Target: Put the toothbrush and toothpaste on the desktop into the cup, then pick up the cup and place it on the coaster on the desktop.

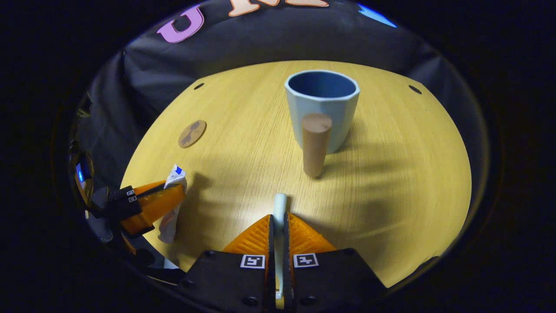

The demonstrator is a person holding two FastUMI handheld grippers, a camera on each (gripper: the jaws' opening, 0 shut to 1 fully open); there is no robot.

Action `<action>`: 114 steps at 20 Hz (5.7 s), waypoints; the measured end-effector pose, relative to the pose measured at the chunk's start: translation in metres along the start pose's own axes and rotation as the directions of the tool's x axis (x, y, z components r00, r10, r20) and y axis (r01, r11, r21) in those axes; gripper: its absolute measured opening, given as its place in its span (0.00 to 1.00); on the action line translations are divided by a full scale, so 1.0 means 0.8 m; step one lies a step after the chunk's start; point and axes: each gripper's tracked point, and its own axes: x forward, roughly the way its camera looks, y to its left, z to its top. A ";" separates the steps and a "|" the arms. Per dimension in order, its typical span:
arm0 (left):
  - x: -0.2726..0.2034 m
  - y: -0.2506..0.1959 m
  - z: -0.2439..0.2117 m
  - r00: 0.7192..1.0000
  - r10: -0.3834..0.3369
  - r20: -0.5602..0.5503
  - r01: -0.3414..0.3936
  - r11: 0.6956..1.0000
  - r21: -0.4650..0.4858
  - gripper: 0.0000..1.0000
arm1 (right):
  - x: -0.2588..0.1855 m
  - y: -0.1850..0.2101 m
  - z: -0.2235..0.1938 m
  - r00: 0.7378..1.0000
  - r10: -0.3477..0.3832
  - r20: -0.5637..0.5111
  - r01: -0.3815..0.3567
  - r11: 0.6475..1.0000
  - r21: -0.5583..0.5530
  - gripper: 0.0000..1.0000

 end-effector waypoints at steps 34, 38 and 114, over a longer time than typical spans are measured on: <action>-0.055 -0.054 0.165 0.962 -0.073 0.263 0.068 0.997 0.028 0.00 | -0.105 -0.006 0.289 0.824 0.095 0.558 -0.121 0.993 0.009 0.09; -0.067 -0.061 0.182 0.956 -0.073 0.283 0.068 0.997 0.030 0.00 | -0.101 -0.022 0.322 0.779 0.082 0.622 -0.138 0.990 0.042 0.09; -0.070 0.063 0.192 0.895 0.211 0.394 -0.182 0.977 -0.111 0.95 | -0.018 -0.050 0.131 0.995 0.034 -0.097 -0.031 0.999 0.034 0.99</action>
